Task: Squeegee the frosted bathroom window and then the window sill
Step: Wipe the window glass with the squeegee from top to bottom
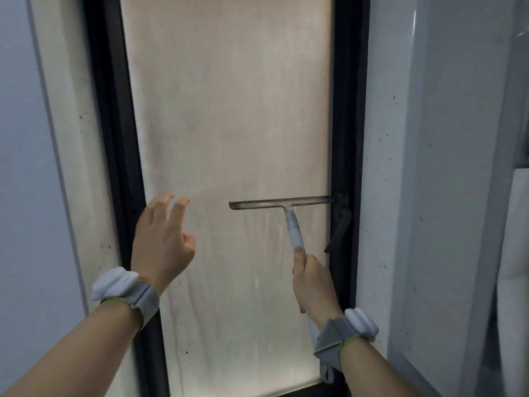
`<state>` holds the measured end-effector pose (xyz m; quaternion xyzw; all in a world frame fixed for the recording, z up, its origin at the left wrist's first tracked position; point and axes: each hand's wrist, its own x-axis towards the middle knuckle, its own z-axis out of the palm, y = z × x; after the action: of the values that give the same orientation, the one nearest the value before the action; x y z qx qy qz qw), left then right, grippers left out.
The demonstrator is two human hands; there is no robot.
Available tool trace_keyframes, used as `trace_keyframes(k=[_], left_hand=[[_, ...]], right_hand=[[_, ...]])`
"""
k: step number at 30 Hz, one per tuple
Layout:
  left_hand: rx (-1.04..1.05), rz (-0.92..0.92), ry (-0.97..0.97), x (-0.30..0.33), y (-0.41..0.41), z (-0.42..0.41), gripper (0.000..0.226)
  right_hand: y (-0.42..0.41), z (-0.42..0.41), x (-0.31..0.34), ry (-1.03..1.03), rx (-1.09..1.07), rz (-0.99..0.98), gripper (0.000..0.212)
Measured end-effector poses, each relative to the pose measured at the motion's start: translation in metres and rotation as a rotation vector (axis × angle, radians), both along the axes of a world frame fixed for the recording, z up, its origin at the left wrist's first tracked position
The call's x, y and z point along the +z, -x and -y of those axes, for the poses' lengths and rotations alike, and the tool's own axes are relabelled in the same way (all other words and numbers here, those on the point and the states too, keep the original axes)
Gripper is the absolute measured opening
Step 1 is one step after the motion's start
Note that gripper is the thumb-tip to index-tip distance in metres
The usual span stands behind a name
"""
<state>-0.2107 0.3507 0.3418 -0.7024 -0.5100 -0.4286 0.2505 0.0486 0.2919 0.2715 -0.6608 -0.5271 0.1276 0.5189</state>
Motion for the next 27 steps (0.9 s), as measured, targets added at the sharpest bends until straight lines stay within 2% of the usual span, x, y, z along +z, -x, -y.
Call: trace_keyframes(k=[9,13,20,27], left_hand=[[0.076,0.014,0.055,-0.029,0.023,0.006,0.076],[0.051,0.077,0.096,-0.037,0.022,0.005,0.076],[0.033,0.152,0.044,-0.047,0.021,-0.004,0.065],[0.087,0.084,0.036,-0.048,0.025,-0.005,0.065]], right_hand=[[0.01,-0.017,0.054,-0.086,0.005,-0.033,0.059],[0.011,-0.019,0.033,-0.077,-0.009,-0.045,0.059],[0.018,-0.022,-0.011,-0.044,-0.003,-0.098,0.058],[0.012,-0.007,-0.047,0.033,-0.003,-0.056,0.054]])
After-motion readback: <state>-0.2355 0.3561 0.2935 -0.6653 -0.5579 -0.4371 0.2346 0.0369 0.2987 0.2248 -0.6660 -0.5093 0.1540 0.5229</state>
